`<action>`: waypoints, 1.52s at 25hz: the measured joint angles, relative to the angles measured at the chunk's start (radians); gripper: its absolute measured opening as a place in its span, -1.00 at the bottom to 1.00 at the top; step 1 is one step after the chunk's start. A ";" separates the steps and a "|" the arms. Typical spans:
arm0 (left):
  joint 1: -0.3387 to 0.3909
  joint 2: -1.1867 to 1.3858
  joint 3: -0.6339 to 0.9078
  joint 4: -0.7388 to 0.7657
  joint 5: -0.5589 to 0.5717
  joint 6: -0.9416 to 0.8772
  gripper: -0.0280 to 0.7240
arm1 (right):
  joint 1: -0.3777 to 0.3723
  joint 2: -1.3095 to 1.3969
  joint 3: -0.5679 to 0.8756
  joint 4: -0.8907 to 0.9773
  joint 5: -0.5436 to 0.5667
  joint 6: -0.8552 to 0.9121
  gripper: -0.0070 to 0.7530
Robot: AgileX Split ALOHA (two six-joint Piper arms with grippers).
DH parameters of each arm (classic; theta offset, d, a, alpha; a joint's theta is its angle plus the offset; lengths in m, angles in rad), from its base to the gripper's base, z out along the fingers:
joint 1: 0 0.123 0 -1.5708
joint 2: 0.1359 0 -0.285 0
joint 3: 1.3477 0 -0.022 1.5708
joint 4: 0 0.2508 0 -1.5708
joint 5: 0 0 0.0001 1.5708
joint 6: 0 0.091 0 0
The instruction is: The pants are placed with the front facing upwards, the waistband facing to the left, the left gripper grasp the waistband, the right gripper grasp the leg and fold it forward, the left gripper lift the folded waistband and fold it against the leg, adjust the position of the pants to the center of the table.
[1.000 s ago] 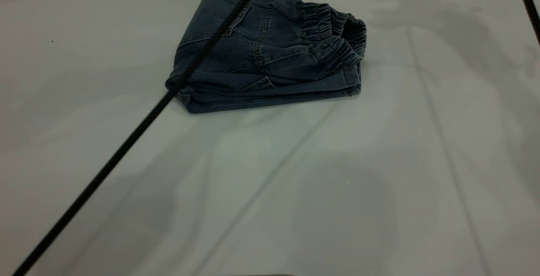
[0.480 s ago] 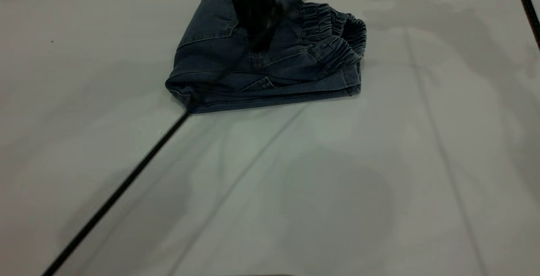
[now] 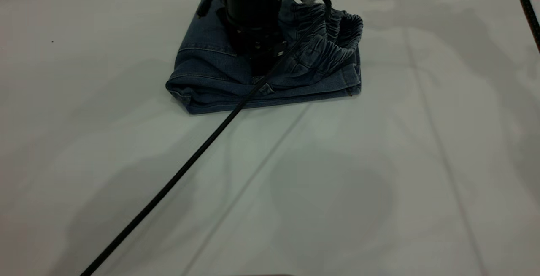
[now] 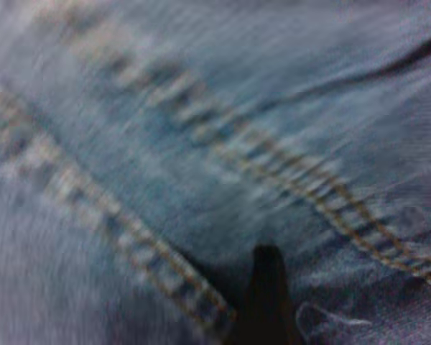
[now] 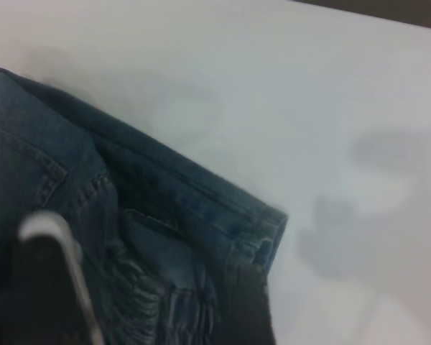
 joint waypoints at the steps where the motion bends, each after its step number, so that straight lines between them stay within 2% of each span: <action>1: 0.000 0.000 -0.003 0.003 0.001 -0.048 0.54 | 0.000 0.000 0.000 0.000 0.000 0.000 0.50; 11: 0.000 0.014 -0.112 0.004 0.022 -0.269 0.54 | 0.000 -0.031 0.000 0.000 0.002 -0.004 0.50; 16: 0.000 0.015 -0.120 0.000 0.019 -0.374 0.54 | 0.000 -0.107 -0.001 0.000 0.003 -0.004 0.50; 19: 0.000 0.015 -0.126 -0.001 0.028 -0.376 0.54 | 0.000 -0.154 -0.001 0.000 0.006 -0.004 0.50; 24: 0.000 0.008 -0.262 0.046 0.028 -0.280 0.54 | 0.000 -0.259 -0.001 0.020 0.012 0.012 0.50; 27: -0.001 -0.051 -0.290 0.054 0.028 -0.259 0.54 | 0.000 -0.338 -0.001 0.065 0.013 0.027 0.50; 34: -0.002 -0.285 -0.249 0.055 0.028 -0.231 0.54 | 0.000 -0.518 0.002 0.121 0.020 0.034 0.50; 38: -0.002 -0.452 -0.153 0.056 0.028 -0.190 0.54 | 0.000 -0.616 0.088 0.132 0.023 0.035 0.50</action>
